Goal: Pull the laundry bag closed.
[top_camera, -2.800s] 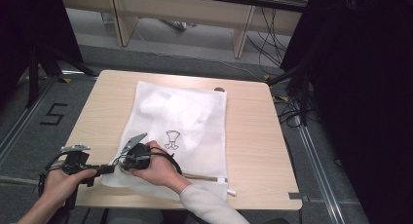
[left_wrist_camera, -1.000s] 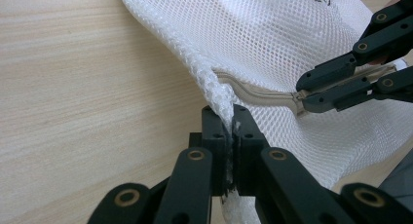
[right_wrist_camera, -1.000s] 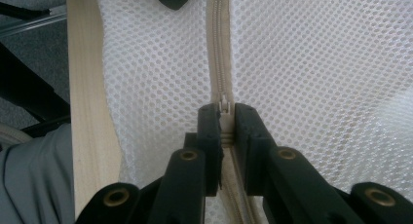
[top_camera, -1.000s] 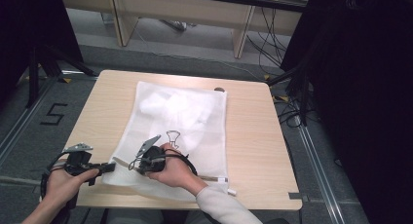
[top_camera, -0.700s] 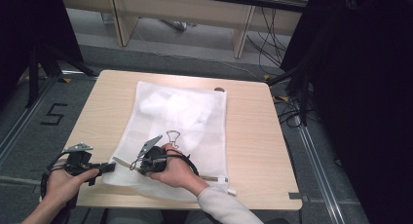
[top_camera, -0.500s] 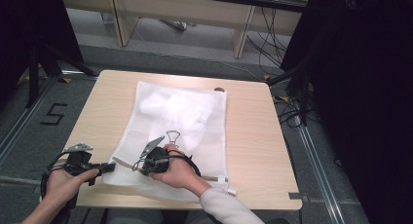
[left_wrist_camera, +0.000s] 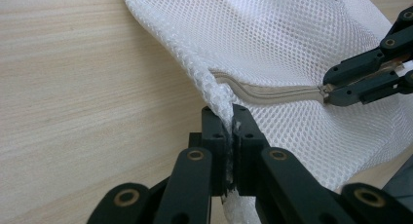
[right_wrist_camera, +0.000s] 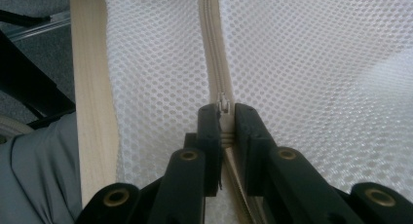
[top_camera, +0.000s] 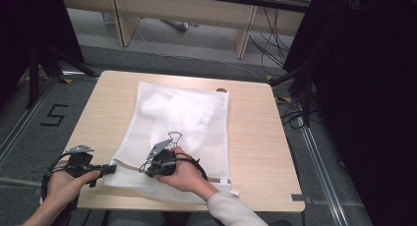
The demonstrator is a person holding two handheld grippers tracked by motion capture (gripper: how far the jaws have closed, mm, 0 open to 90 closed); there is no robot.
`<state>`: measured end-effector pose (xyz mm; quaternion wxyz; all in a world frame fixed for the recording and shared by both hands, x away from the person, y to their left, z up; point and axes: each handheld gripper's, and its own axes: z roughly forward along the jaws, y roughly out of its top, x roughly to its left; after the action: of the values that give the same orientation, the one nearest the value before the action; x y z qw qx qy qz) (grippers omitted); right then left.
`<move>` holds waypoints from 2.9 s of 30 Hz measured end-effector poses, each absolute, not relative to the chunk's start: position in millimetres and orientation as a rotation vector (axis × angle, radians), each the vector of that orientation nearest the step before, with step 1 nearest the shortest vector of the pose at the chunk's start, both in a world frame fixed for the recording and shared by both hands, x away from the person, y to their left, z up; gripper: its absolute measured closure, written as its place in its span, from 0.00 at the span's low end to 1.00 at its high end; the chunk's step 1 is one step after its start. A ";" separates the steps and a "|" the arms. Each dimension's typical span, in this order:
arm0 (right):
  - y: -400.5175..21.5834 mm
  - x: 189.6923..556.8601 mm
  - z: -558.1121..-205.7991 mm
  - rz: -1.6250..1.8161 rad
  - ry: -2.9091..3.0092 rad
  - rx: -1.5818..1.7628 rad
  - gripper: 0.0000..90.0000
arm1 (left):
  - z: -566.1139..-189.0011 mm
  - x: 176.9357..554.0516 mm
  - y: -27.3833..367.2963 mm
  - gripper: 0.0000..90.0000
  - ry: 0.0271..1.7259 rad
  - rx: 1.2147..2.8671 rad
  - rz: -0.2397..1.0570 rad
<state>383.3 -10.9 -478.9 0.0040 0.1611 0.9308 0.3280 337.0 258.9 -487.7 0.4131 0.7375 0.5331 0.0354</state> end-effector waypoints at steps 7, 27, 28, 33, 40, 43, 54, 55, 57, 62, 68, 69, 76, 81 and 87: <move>-19.0 384.1 -479.0 1.050 2.918 0.527 0.92 | -487.7 336.5 259.1 0.95 1.338 1.850 0.088; -31.1 382.9 -475.6 1.063 2.915 0.539 0.92 | -488.4 336.0 260.3 0.95 1.339 1.855 0.088; -31.5 383.1 -475.8 1.068 2.917 0.540 0.92 | -488.7 336.1 260.4 0.95 1.340 1.854 0.086; -34.0 382.8 -474.6 1.064 2.915 0.570 0.92 | -489.1 336.3 260.7 0.95 1.342 1.853 0.087; -39.0 384.4 -471.0 1.083 2.905 0.572 0.92 | -489.4 336.1 260.5 0.95 1.347 1.843 0.093; -40.0 384.5 -470.3 1.080 2.905 0.570 0.92 | -489.4 336.1 260.5 0.95 1.347 1.844 0.094; -43.5 383.8 -467.1 1.089 2.893 0.582 0.92 | -489.6 336.2 260.8 0.95 1.347 1.845 0.095; -44.3 383.9 -466.6 1.089 2.898 0.590 0.92 | -489.5 336.3 260.9 0.95 1.347 1.847 0.095; -45.8 384.3 -466.6 1.100 2.891 0.593 0.92 | -489.5 336.3 260.8 0.95 1.347 1.848 0.093; -48.8 384.7 -465.5 1.096 2.889 0.581 0.92 | -489.7 336.2 260.9 0.95 1.349 1.846 0.097; -52.8 385.2 -464.8 1.096 2.876 0.589 0.92 | -490.0 336.4 260.9 0.95 1.349 1.844 0.097; -53.6 384.6 -464.1 1.081 2.882 0.600 0.92 | -489.5 336.6 262.3 0.95 1.344 1.870 0.094; -57.3 383.6 -463.8 1.083 2.877 0.614 0.92 | -489.7 336.9 263.0 0.95 1.348 1.872 0.098; -59.9 383.3 -462.6 1.099 2.884 0.581 0.92 | -489.3 336.8 264.6 0.95 1.335 1.892 0.090; -62.1 382.9 -462.5 1.107 2.876 0.582 0.92 | -489.3 336.9 264.7 0.95 1.335 1.895 0.093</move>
<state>382.9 -62.1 -462.5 0.0027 0.1856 0.9171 0.3529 336.9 264.7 -489.3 0.3992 0.7490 0.5276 0.0368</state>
